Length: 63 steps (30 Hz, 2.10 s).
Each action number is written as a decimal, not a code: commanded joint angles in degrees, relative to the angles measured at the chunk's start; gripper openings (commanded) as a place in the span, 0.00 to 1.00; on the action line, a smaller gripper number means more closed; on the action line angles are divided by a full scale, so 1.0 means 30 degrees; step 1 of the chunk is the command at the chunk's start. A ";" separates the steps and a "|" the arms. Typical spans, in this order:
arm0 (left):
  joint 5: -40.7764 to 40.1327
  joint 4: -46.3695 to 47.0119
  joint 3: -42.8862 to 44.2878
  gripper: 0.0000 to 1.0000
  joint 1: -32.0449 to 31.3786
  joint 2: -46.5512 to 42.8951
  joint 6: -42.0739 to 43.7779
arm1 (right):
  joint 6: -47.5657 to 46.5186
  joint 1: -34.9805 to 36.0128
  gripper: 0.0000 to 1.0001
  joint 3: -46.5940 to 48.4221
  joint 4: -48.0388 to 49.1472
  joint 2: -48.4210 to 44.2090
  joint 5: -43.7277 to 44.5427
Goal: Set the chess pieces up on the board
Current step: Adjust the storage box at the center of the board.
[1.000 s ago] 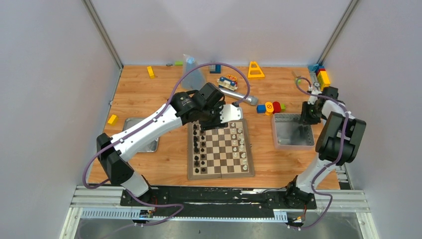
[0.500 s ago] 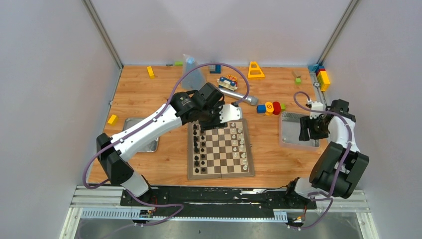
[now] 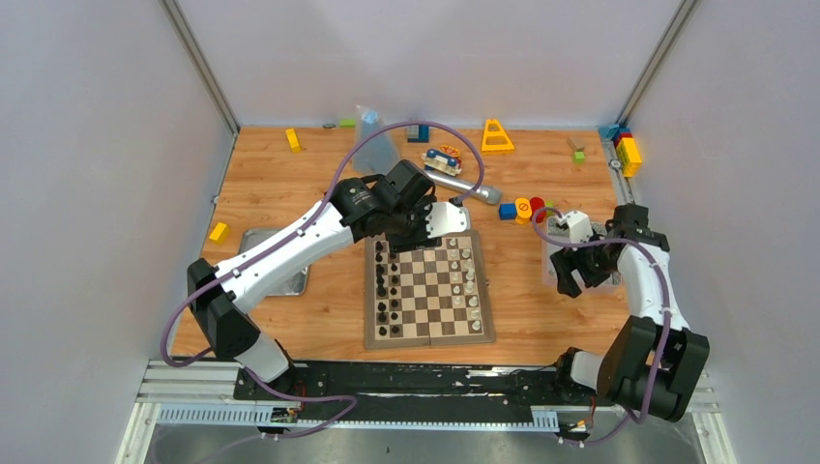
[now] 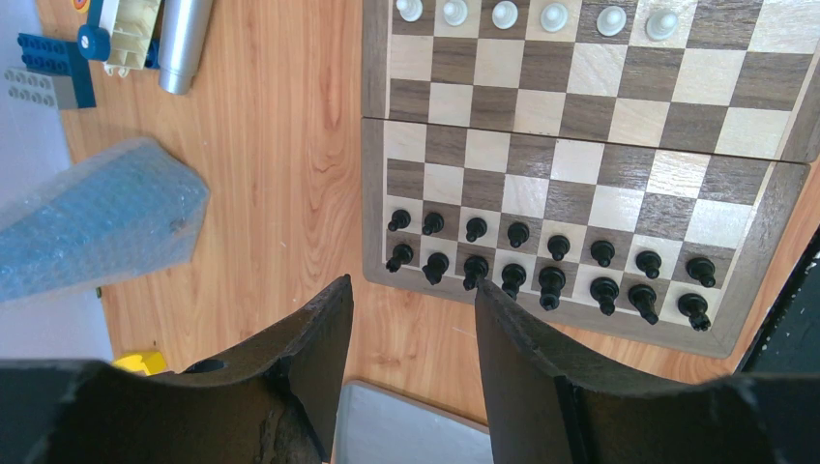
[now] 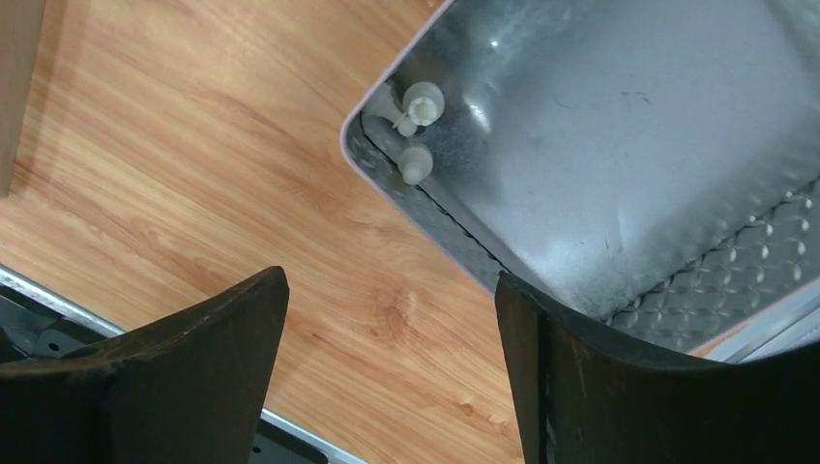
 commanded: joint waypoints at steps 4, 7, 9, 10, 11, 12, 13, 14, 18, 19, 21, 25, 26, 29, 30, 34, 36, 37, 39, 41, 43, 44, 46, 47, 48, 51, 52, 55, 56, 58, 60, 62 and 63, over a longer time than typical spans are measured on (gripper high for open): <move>0.0057 0.0338 0.0223 0.57 0.0111 -0.0582 -0.0085 | -0.1219 0.1328 0.80 -0.1372 0.2950 -0.0274 0.1680; -0.0036 0.0410 0.0094 0.58 0.0111 -0.0630 -0.0069 | -0.1514 0.1658 0.78 -0.1622 0.3527 0.0046 0.2088; -0.0064 0.0437 0.0074 0.57 0.0137 -0.0638 -0.0056 | -0.1705 0.1747 0.77 -0.1777 0.3817 0.0174 0.2235; -0.0066 0.0436 0.0072 0.57 0.0138 -0.0614 -0.0055 | -0.1758 0.1804 0.76 -0.1873 0.3905 0.0269 0.2322; -0.0067 0.0441 0.0056 0.57 0.0140 -0.0610 -0.0054 | -0.1817 0.1869 0.75 -0.1959 0.4022 0.0376 0.2476; -0.0068 0.0444 0.0034 0.57 0.0155 -0.0607 -0.0039 | -0.1835 0.1914 0.74 -0.2046 0.4081 0.0481 0.2554; -0.0090 0.0445 0.0018 0.57 0.0162 -0.0606 0.0001 | -0.1801 0.1971 0.71 -0.2134 0.4107 0.0574 0.2611; -0.0093 0.0467 0.0015 0.57 0.0168 -0.0606 0.0003 | -0.1745 0.2051 0.70 -0.2222 0.4114 0.0685 0.2618; -0.0097 0.0488 0.0011 0.58 0.0213 -0.0593 0.0061 | -0.1134 0.2665 0.63 -0.2663 0.4366 0.0933 0.2812; -0.0101 0.0496 0.0012 0.57 0.0221 -0.0603 0.0062 | -0.0769 0.2882 0.60 -0.2713 0.4384 0.0990 0.2852; -0.0098 0.0432 0.0038 0.58 0.0245 -0.0646 0.0070 | 0.0207 0.3235 0.49 -0.2678 0.4296 0.1113 0.2957; -0.0097 0.0397 -0.0035 0.57 0.0297 -0.0811 0.0100 | 0.2593 0.4084 0.28 -0.2438 0.4014 0.0868 0.3444; -0.0097 0.0407 -0.0066 0.57 0.0289 -0.0840 0.0094 | 0.3407 0.4322 0.22 -0.2300 0.3955 0.0817 0.3579; -0.0082 0.0443 -0.0086 0.57 0.0312 -0.0965 0.0120 | 0.6134 0.5154 0.10 -0.1436 0.3443 0.1268 0.3623; -0.0075 0.0429 -0.0078 0.57 0.0315 -0.0976 0.0092 | 0.6765 0.5441 0.07 -0.1025 0.3163 0.1607 0.3430; -0.0024 0.0412 -0.0045 0.57 0.0348 -0.1030 0.0100 | 0.9732 0.6208 0.01 0.0465 0.2838 0.3477 0.3250; 0.0004 0.0427 -0.0108 0.58 0.0371 -0.1044 0.0075 | 1.0824 0.6947 0.00 0.1324 0.2931 0.4682 0.2829; 0.0012 0.0441 -0.0121 0.58 0.0381 -0.1030 0.0069 | 1.1306 0.7057 0.00 0.1828 0.3007 0.5318 0.2528; 0.0041 0.0405 -0.0111 0.58 0.0375 -0.0978 0.0024 | 1.2333 0.7217 0.00 0.2942 0.3180 0.6495 0.1943; 0.0067 0.0411 -0.0128 0.58 0.0375 -0.0960 -0.0015 | 1.3348 0.7372 0.00 0.3846 0.3577 0.7408 0.1700; 0.0092 0.0430 -0.0235 0.58 0.0378 -0.0983 -0.0050 | 1.4267 0.7638 0.01 0.4421 0.4222 0.8028 0.1865; 0.0089 0.0423 -0.0258 0.58 0.0391 -0.1001 -0.0052 | 1.4732 0.7758 0.01 0.4626 0.4702 0.8230 0.2027; 0.0102 0.0433 -0.0293 0.57 0.0417 -0.1014 -0.0054 | 1.5658 0.8007 0.04 0.4838 0.5344 0.8521 0.1994; 0.0105 0.0439 -0.0306 0.57 0.0422 -0.1015 -0.0047 | 1.6063 0.8061 0.04 0.4967 0.5506 0.8589 0.1699; 0.0107 0.0488 -0.0308 0.57 0.0427 -0.1001 -0.0050 | 1.6403 0.8046 0.06 0.5133 0.5592 0.8756 0.1145; 0.0095 0.0468 -0.0230 0.58 0.0482 -0.0850 -0.0054 | 1.6850 0.8042 0.24 0.5377 0.5735 0.8626 -0.0077; 0.0061 0.0451 -0.0197 0.58 0.0511 -0.0748 -0.0039 | 1.6857 0.8042 0.36 0.5367 0.5819 0.8375 -0.0102; 0.0023 0.0442 -0.0125 0.58 0.0585 -0.0622 0.0061 | 1.6439 0.7849 0.58 0.5280 0.5910 0.7286 0.0146; -0.0016 0.0489 -0.0115 0.58 0.0639 -0.0588 0.0091 | 1.6212 0.7708 0.62 0.5256 0.5910 0.6838 0.0343; 0.0005 0.0586 -0.0110 0.58 0.0752 -0.0593 0.0180 | 1.5464 0.7220 0.66 0.5178 0.5910 0.5968 0.1235; 0.0018 0.0599 -0.0069 0.58 0.0821 -0.0579 0.0290 | 1.4434 0.6571 0.66 0.5054 0.5943 0.5219 0.2279; -0.0009 0.0633 -0.0013 0.58 0.0884 -0.0577 0.0425 | 1.3263 0.5267 0.67 0.4959 0.5996 0.4619 0.3064; -0.0009 0.0627 0.0021 0.58 0.0893 -0.0577 0.0476 | 1.2636 0.4778 0.67 0.4909 0.6016 0.4410 0.3538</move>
